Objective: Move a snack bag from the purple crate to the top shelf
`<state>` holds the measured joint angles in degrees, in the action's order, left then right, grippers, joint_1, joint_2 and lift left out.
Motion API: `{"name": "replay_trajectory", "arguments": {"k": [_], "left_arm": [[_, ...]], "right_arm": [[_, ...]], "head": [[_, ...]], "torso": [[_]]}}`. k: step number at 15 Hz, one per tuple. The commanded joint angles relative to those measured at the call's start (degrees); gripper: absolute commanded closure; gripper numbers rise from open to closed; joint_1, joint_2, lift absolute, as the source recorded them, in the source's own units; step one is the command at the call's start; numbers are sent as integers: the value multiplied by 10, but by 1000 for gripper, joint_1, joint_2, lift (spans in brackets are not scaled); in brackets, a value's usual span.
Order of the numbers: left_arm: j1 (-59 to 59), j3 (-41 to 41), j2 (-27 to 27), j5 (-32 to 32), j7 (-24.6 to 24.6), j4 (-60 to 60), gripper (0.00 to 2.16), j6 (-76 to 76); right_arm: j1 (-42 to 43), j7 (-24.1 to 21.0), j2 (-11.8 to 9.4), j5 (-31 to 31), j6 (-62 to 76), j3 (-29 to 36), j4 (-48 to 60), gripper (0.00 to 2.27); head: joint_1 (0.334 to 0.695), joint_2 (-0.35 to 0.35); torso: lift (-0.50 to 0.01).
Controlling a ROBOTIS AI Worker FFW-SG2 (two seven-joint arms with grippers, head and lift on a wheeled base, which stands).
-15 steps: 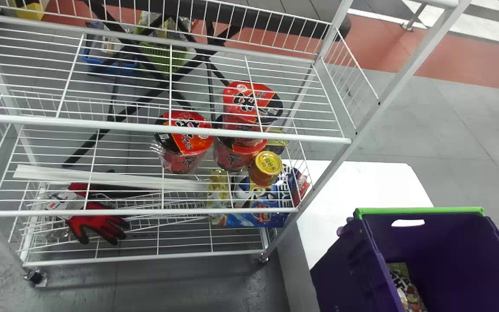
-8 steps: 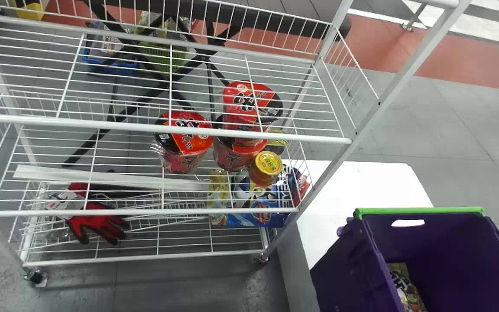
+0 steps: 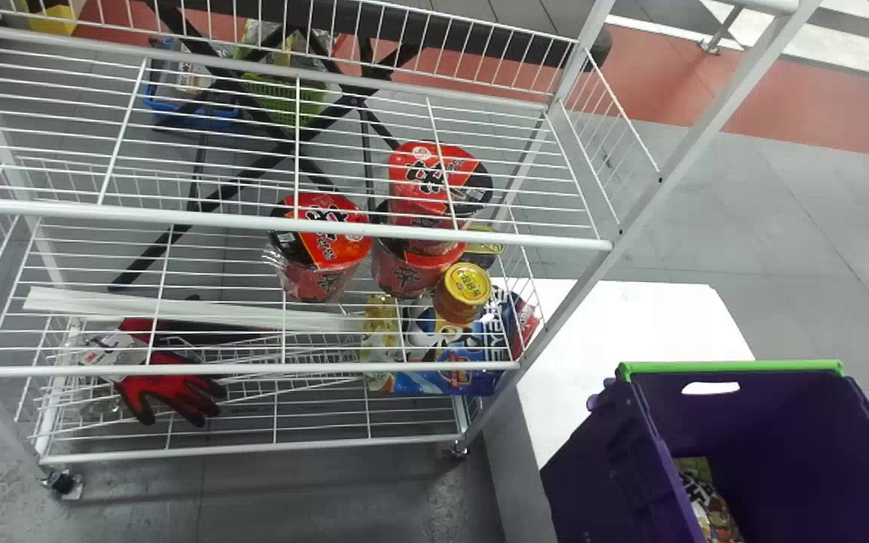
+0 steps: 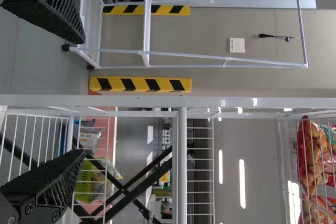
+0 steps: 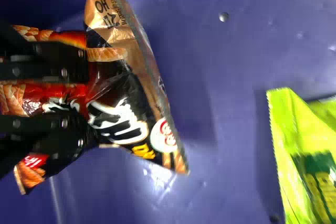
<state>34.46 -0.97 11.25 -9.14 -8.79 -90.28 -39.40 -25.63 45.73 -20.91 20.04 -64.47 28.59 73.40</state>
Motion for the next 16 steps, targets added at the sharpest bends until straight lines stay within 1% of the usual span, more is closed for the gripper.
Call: {"name": "replay_trajectory", "arguments": {"k": [1, 2, 3, 7, 16], "left_arm": [[2, 0, 0, 0, 0, -2, 60, 7], [2, 0, 0, 0, 0, -2, 60, 9], [2, -1, 0, 0, 0, -2, 60, 9], [2, -4, -1, 1, 0, -4, 63, 10], [2, -1, 1, 0, 0, -6, 63, 7]], "right_arm": [[-14, 10, -4, 1, 26, 12, 14, 1679], [-14, 25, -5, 0, 32, 23, 17, 1949], [-15, 36, -4, -1, 46, 29, 18, 2034], [-19, 42, 3, -15, 69, 30, 25, 2034], [-18, 24, 13, -15, 74, 27, 26, 2037]], "head": [[695, -350], [695, -350], [695, -350], [695, -350], [695, -350]], "torso": [[-451], [-441], [-440], [-424], [-388]]}}
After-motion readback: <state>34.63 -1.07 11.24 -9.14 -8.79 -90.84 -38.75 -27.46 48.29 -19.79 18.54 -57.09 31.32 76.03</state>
